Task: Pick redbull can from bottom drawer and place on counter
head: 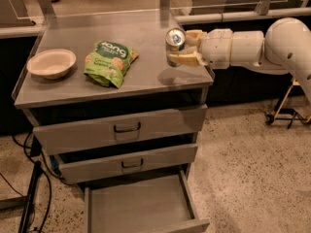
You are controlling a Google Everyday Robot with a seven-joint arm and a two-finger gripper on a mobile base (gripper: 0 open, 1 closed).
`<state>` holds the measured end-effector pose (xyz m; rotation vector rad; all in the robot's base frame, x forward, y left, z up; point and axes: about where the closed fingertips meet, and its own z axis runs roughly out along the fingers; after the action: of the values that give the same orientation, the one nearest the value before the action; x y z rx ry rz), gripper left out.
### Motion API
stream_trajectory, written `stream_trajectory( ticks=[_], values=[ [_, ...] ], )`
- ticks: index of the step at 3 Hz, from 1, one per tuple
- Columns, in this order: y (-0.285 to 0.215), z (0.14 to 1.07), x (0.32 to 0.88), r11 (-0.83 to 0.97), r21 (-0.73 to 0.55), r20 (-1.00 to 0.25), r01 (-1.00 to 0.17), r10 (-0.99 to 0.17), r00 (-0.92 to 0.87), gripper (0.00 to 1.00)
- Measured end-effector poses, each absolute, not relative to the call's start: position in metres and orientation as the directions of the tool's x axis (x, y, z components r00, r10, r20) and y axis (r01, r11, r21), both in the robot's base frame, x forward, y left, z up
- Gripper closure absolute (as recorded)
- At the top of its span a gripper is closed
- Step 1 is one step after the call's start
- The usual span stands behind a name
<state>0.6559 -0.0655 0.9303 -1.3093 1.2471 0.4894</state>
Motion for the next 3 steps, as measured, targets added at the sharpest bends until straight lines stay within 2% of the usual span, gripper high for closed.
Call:
stream_trajectory(
  ticks=[3],
  values=[
    [-0.046,0.906,0.702,0.185,-0.175,-0.954,-0.967,-0.275,0.12,1.0]
  ],
)
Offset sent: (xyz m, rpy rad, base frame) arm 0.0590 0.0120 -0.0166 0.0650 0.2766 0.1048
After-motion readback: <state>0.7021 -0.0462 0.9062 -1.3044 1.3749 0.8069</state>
